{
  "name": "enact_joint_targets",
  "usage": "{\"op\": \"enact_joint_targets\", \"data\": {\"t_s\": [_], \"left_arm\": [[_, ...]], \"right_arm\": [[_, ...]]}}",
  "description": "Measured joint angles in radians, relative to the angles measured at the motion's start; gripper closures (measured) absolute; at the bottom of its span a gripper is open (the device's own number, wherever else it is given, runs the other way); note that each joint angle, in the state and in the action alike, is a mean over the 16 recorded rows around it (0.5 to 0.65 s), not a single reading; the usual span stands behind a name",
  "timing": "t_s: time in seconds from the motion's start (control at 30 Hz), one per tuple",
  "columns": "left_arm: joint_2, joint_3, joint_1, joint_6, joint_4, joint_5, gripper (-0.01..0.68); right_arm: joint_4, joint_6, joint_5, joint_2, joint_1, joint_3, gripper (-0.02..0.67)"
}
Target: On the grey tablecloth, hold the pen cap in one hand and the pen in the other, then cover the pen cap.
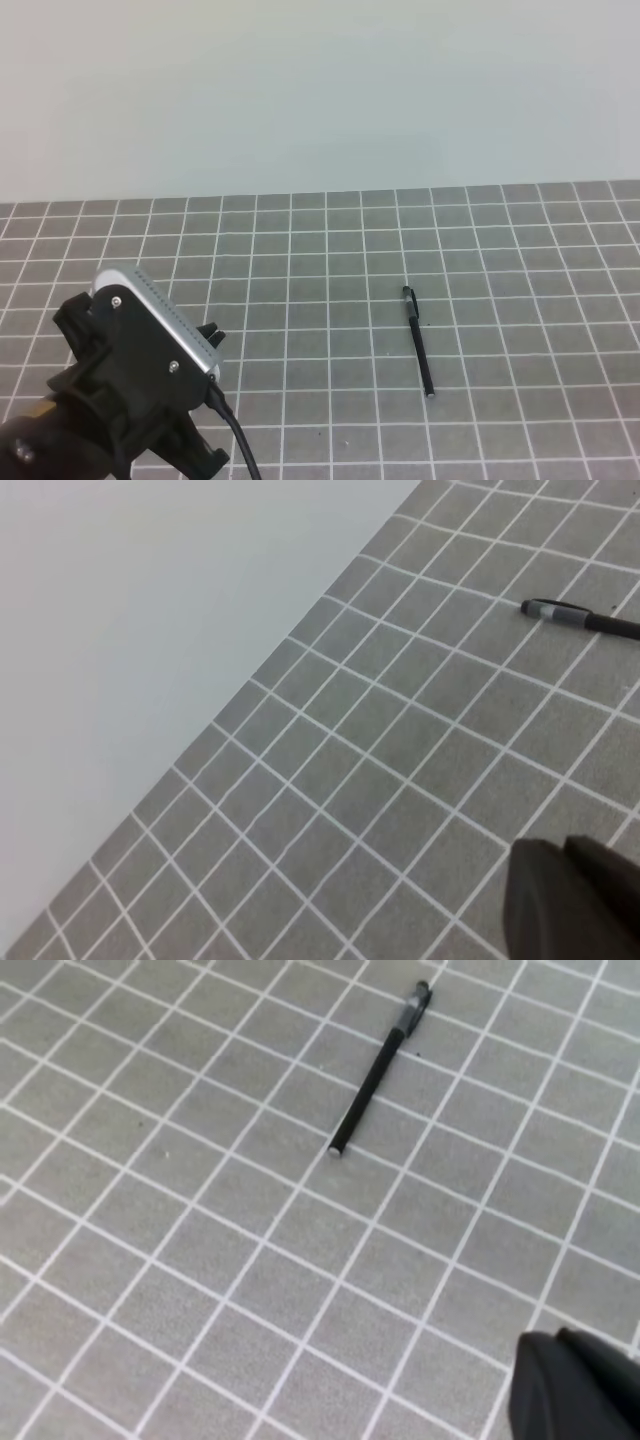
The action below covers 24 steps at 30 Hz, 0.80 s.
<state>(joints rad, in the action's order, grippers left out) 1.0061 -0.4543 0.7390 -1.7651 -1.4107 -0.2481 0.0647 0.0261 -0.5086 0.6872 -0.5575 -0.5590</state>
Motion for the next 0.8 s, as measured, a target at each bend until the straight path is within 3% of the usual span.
{"op": "enact_joint_targets", "data": {"t_s": [0.3, 0.8], "left_arm": [[0.0, 0.0, 0.0, 0.0, 0.003, 0.01, 0.675], [0.0, 0.0, 0.0, 0.0, 0.0, 0.018, 0.675]], "right_arm": [[0.026, 0.001, 0.034, -0.132, 0.0, 0.106, 0.645], [0.072, 0.002, -0.007, -0.171, 0.0, 0.132, 0.645]]}}
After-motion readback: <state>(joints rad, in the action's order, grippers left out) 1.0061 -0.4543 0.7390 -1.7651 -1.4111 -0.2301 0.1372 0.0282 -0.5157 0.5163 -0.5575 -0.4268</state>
